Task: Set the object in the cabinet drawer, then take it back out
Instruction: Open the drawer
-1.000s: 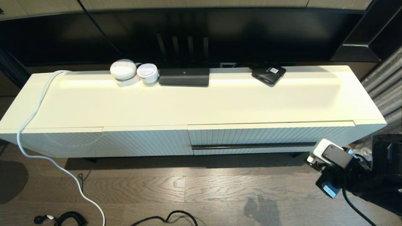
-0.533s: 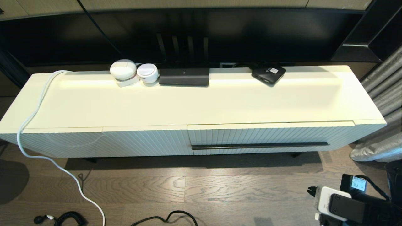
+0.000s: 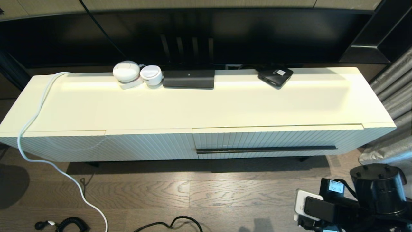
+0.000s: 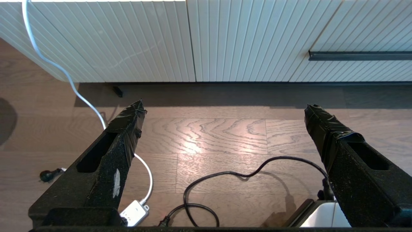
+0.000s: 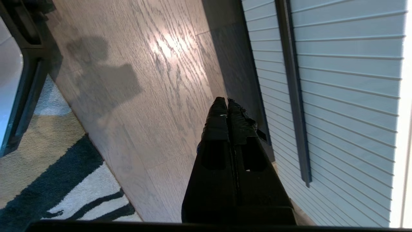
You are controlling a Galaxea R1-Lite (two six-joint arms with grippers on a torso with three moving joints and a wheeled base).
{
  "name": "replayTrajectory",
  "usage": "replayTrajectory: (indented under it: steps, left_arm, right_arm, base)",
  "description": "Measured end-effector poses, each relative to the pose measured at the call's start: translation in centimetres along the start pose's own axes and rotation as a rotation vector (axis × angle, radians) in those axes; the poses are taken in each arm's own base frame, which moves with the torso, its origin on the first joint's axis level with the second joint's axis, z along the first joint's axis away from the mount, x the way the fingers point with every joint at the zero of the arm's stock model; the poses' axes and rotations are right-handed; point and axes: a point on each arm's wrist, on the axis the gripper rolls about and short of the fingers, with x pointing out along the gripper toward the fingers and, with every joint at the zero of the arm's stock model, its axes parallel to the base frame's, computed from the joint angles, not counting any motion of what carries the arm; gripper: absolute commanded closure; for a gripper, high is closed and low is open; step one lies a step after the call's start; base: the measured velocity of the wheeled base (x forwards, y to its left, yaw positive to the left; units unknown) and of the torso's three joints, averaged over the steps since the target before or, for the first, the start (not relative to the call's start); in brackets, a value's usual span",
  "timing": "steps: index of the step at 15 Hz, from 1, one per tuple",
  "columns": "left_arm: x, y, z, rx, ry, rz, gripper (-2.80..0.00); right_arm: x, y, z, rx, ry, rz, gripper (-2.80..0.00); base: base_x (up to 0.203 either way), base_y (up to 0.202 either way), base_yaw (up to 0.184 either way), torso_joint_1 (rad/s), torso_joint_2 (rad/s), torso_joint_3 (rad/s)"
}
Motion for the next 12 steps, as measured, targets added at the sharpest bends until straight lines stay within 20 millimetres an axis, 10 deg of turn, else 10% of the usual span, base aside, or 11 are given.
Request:
replayTrajectory:
  steps: [3, 4, 5, 12]
  left_arm:
    - [0.0, 0.0, 0.0, 0.0, 0.0, 0.0, -2.8]
    - [0.0, 0.0, 0.0, 0.0, 0.0, 0.0, -2.8]
    - [0.0, 0.0, 0.0, 0.0, 0.0, 0.0, -2.8]
    - [0.0, 0.0, 0.0, 0.0, 0.0, -0.001, -2.8]
  right_arm:
    - [3.6, -0.4, 0.1, 0.019, 0.026, -0.011, 0.0]
    - [4.8, -0.6, 0.1, 0.026, 0.029, -0.024, -0.48]
    - [6.0, -0.8, 0.0, 0.034, 0.031, -0.041, -2.8]
    - [9.3, -0.7, -0.9, 0.015, 0.035, -0.024, -2.8]
  base:
    - [0.0, 0.0, 0.0, 0.0, 0.0, 0.0]
    - [0.0, 0.0, 0.0, 0.0, 0.0, 0.0]
    - [0.0, 0.0, 0.0, 0.0, 0.0, 0.0]
    - [0.0, 0.0, 0.0, 0.0, 0.0, 0.0]
